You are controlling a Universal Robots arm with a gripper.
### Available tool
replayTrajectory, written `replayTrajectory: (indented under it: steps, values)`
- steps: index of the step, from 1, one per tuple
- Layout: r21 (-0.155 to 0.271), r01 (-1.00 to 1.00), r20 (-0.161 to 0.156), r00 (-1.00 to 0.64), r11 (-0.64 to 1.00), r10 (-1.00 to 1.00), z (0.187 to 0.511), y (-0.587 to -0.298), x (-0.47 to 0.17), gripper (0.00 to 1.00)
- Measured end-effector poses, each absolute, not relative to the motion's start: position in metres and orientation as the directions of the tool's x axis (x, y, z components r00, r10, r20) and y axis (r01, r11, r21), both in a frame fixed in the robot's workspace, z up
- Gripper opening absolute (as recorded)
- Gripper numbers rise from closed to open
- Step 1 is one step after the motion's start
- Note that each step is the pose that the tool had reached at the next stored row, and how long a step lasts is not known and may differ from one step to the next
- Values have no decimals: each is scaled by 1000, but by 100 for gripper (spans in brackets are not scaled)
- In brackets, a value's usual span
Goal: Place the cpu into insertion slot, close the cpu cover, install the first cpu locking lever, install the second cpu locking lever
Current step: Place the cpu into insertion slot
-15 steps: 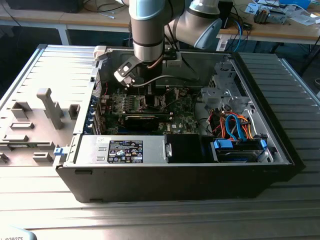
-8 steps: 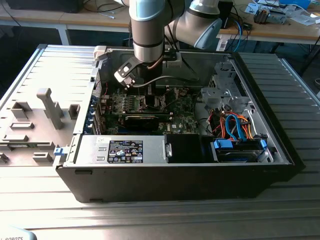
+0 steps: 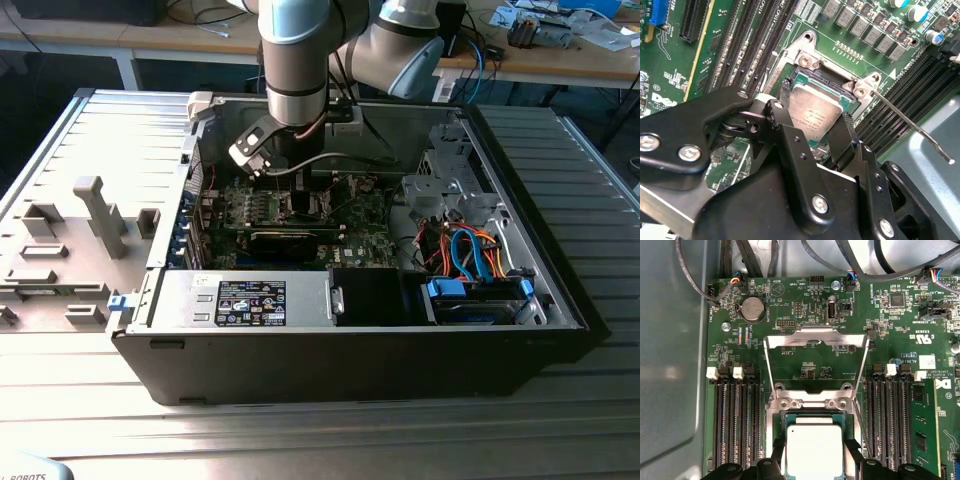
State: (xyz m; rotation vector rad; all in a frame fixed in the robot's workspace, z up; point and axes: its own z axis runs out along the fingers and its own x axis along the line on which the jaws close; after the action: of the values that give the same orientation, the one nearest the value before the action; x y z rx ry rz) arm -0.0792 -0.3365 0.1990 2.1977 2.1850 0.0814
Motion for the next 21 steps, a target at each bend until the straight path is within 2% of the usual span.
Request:
replayTrajectory:
  steps: [13, 15, 16, 21]
  values:
    - [67, 998, 8, 6, -6, 1000, 197, -336, -79, 54]
    - [67, 998, 9, 5, -6, 1000, 196, -336, -79, 56]
    - [67, 998, 9, 5, -6, 1000, 196, -336, -79, 62]
    - [66, 998, 6, 6, -6, 1000, 198, -336, -79, 62]
